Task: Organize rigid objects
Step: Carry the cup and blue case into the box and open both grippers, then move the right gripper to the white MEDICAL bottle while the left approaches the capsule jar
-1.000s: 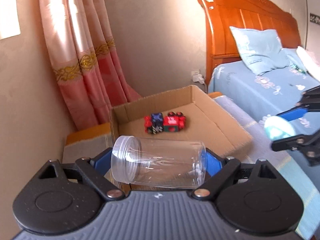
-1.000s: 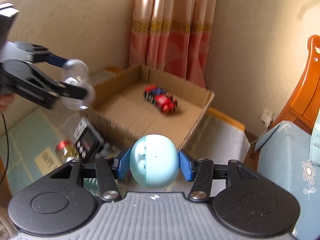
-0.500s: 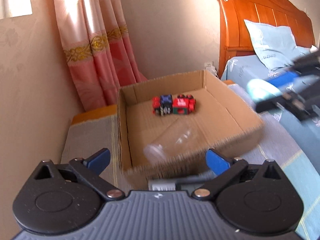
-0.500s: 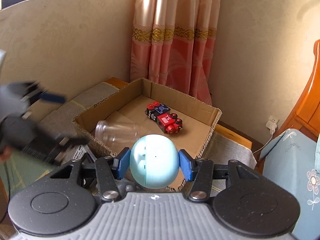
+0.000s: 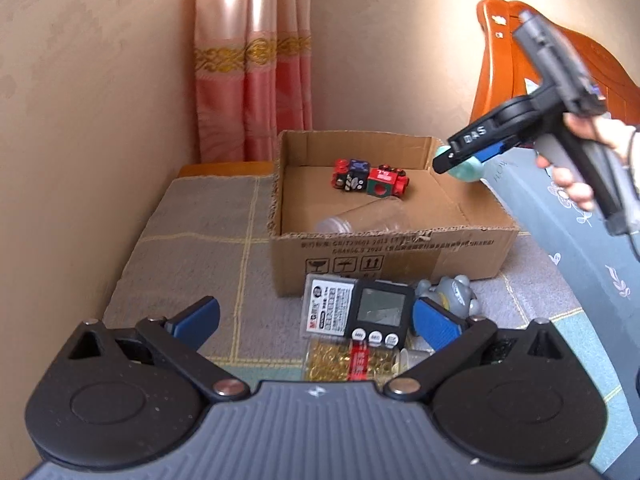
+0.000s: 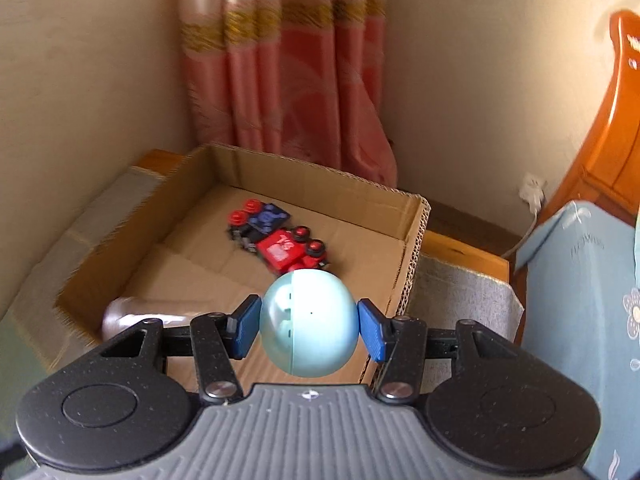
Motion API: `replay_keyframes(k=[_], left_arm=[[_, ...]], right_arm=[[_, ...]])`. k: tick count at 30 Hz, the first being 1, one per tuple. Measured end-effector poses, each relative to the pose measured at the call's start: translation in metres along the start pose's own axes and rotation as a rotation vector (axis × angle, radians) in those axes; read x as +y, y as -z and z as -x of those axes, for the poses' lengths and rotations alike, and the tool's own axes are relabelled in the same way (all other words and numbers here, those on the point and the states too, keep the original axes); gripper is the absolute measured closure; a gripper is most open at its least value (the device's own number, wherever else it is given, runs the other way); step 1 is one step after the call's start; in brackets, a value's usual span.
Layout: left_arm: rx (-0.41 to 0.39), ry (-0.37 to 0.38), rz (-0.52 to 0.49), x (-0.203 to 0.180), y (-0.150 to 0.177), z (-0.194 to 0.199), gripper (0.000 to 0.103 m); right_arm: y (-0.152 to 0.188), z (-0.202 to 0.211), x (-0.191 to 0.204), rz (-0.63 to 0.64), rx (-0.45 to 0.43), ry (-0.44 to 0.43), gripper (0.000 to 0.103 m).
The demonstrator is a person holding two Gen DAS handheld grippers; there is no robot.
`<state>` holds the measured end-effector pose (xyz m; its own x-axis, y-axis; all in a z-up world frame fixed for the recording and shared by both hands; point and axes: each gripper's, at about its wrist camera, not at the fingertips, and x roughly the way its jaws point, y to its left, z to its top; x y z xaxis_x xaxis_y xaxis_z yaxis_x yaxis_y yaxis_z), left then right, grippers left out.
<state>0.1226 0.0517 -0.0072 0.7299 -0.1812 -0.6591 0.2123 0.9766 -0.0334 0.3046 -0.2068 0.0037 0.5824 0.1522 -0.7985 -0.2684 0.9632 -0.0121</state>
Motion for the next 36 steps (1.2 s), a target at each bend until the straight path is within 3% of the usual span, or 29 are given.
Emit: replay_keyframes(k=[7, 8, 10, 11, 15, 23, 31, 36], left_arm=[[-0.008, -0.013, -0.003, 0.002, 0.005, 0.008, 0.001], [-0.004, -0.014, -0.005, 0.001, 0.005, 0.007, 0.001], [0.001, -0.014, -0.013, -0.001, 0.005, 0.004, 0.001], [0.004, -0.014, -0.016, -0.001, 0.006, 0.004, 0.001], [0.009, -0.011, -0.026, -0.001, 0.007, 0.001, 0.001], [0.016, -0.026, -0.038, 0.004, 0.014, 0.001, 0.001], [0.057, -0.04, -0.029, 0.015, 0.032, -0.003, 0.001], [0.057, -0.034, -0.037, 0.014, 0.038, -0.003, 0.001]], right_arm=[[-0.017, -0.025, -0.008, -0.06, 0.003, 0.089, 0.042], [-0.018, -0.025, -0.011, -0.083, -0.011, 0.104, 0.037], [-0.019, -0.019, -0.015, -0.116, -0.037, 0.128, 0.005], [-0.018, -0.015, -0.017, -0.13, -0.052, 0.118, 0.001], [-0.006, 0.006, -0.018, -0.16, -0.063, 0.066, 0.0], [0.035, 0.029, 0.007, -0.118, 0.038, 0.104, 0.0], [0.099, 0.049, 0.052, -0.04, 0.08, -0.02, 0.0], [0.135, 0.052, 0.08, 0.037, 0.104, -0.052, 0.0]])
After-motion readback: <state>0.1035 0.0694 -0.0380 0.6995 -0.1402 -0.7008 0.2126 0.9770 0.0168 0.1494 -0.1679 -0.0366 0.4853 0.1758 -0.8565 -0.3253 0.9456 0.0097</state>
